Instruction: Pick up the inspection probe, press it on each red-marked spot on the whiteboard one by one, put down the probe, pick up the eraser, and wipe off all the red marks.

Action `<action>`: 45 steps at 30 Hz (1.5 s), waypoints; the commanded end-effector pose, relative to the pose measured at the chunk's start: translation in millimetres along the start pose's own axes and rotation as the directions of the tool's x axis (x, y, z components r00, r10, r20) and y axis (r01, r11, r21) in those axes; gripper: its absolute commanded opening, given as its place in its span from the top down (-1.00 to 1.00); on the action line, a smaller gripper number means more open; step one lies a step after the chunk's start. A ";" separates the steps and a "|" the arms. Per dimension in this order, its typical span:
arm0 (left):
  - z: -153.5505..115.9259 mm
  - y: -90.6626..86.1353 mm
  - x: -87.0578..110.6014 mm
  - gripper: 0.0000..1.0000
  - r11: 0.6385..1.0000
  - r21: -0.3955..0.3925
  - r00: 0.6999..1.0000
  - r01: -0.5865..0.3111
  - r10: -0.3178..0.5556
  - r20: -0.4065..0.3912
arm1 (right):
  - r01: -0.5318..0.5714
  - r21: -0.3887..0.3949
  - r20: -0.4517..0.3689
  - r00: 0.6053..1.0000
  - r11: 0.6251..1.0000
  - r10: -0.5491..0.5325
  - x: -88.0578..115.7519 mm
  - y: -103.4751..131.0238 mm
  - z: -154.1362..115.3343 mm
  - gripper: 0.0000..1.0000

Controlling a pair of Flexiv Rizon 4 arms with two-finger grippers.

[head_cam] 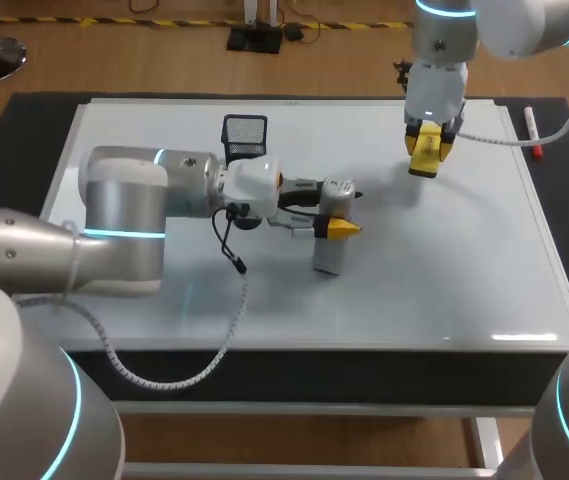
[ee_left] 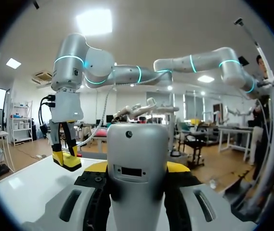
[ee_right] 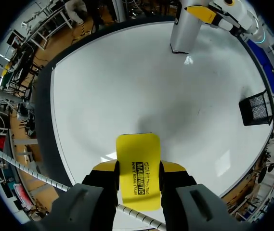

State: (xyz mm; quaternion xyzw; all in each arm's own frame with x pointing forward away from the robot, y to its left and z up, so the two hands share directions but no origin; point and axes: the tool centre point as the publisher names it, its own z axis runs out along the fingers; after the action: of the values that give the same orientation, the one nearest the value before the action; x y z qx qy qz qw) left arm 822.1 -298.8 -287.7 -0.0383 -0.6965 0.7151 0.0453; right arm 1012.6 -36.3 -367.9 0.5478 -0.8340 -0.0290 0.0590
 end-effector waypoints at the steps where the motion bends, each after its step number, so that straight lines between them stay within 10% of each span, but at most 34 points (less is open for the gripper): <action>1: 0.1 -2.4 1.2 1.00 1.000 -0.018 1.000 0.004 -0.004 0.000 | 0.002 0.001 -0.002 1.000 1.000 -0.002 0.6 -0.7 -1.2 1.00; 27: -3.8 -23.4 6.5 1.00 0.999 -0.020 0.999 -0.049 0.049 0.005 | 0.002 0.001 -0.002 1.000 1.000 -0.002 0.6 -0.7 -1.2 1.00; 45: -103.1 -42.2 -3.5 1.00 0.998 0.039 0.983 -0.050 0.042 0.180 | 0.002 0.001 -0.002 1.000 1.000 -0.002 0.6 -0.7 -1.2 1.00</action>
State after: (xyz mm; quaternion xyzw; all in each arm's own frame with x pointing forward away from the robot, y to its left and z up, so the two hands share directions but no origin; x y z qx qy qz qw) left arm 845.3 -220.8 -251.4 0.0025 -0.6818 0.7312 -0.0221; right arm 1012.6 -36.2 -367.8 0.5479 -0.8340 -0.0290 0.0590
